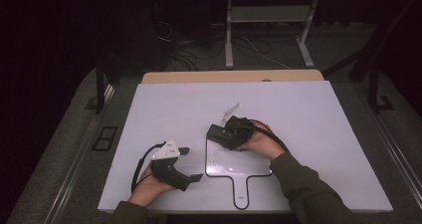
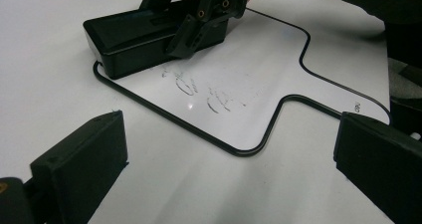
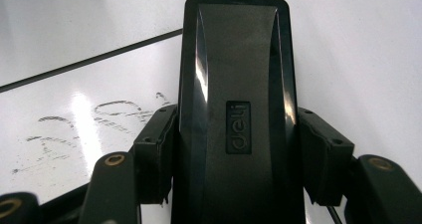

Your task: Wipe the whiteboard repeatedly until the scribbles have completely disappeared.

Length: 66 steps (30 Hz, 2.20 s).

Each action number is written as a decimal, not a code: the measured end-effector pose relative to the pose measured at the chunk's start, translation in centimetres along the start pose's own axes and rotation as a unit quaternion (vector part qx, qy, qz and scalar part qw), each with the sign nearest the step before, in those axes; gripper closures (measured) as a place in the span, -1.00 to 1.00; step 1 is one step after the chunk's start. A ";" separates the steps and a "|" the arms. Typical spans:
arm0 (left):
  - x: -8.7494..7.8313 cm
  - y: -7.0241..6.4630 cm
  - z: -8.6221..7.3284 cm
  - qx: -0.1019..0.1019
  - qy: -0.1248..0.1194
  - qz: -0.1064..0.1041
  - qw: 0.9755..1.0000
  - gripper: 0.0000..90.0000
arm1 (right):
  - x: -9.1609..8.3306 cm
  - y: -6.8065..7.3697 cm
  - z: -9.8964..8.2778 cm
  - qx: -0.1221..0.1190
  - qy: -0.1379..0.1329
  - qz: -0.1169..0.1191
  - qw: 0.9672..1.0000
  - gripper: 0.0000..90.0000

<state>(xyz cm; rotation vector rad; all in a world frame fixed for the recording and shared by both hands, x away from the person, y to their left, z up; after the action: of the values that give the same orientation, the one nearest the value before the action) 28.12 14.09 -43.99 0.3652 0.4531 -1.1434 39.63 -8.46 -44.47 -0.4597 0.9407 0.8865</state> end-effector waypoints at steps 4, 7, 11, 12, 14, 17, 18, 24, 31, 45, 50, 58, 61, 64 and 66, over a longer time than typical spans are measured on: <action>0.0 0.0 0.0 0.001 0.000 0.000 1.000 -1.00 | 0.0 0.0 0.0 0.000 0.000 0.002 1.000 -0.15; 0.0 0.0 0.0 0.000 0.001 -0.001 1.000 -1.00 | 0.0 0.1 0.0 0.006 -0.001 0.007 1.000 -0.16; 0.0 0.0 0.0 0.002 0.002 -0.001 1.000 -1.00 | 0.0 0.1 0.0 0.004 -0.002 0.008 1.000 -0.16; 0.0 0.0 0.0 0.002 0.002 -0.001 1.000 -1.00 | 0.0 0.1 0.0 0.006 -0.004 0.012 1.000 -0.16; 0.0 0.0 0.0 0.001 0.001 -0.001 1.000 -1.00 | -0.1 0.1 0.0 0.009 -0.005 0.013 1.000 -0.16; 0.0 0.0 0.0 0.001 0.000 0.000 1.000 -1.00 | -0.2 0.1 0.0 0.013 -0.008 0.017 1.000 -0.15; 0.0 0.0 0.0 0.001 0.000 0.000 1.000 -1.00 | -0.2 0.1 0.0 0.013 -0.009 0.016 1.000 -0.15; 0.0 0.0 0.0 0.001 -0.001 0.000 1.000 -1.00 | -0.3 0.3 0.0 0.001 -0.009 0.004 1.000 -0.13; 0.0 -0.1 0.0 0.002 -0.001 0.000 1.000 -1.00 | -0.6 1.6 0.0 -0.018 -0.002 0.003 1.000 -0.13; 0.0 -0.1 0.1 0.004 0.003 -0.001 1.000 -1.00 | -1.4 5.0 -1.3 -0.078 0.002 0.008 0.997 -0.13; 0.0 -0.1 0.1 0.006 0.003 0.000 1.000 -1.00 | -1.8 6.6 -1.8 -0.096 0.006 0.023 0.995 -0.13; 0.1 -0.1 0.1 0.006 0.002 0.000 1.000 -1.00 | -1.7 6.6 -1.6 -0.095 0.006 0.011 0.995 -0.12; 0.1 -0.1 0.1 0.004 0.003 -0.001 1.000 -1.00 | -1.4 5.7 -1.1 -0.089 0.008 -0.001 0.996 -0.12; 0.1 -0.1 0.0 0.004 0.003 -0.001 1.000 -1.00 | -1.1 4.6 -0.5 -0.081 0.010 -0.013 0.997 -0.12; 0.1 -0.1 0.0 0.003 0.002 -0.001 1.000 -1.00 | -1.0 3.9 -0.3 -0.075 0.011 -0.019 0.997 -0.13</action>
<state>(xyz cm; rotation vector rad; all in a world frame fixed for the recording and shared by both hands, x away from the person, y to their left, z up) 28.05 13.99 -44.00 0.3719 0.4538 -1.1463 36.00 -6.80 -43.67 -0.6151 0.8868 0.9213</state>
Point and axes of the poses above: each handheld gripper's, and its own axes: x roughly forward along the jaws, z roughly out of its top, y roughly to its left, the point moved 2 cm from there along x, roughly forward along the jaws, and after that the axes turned 12 degrees about x, right-handed, at the moved point
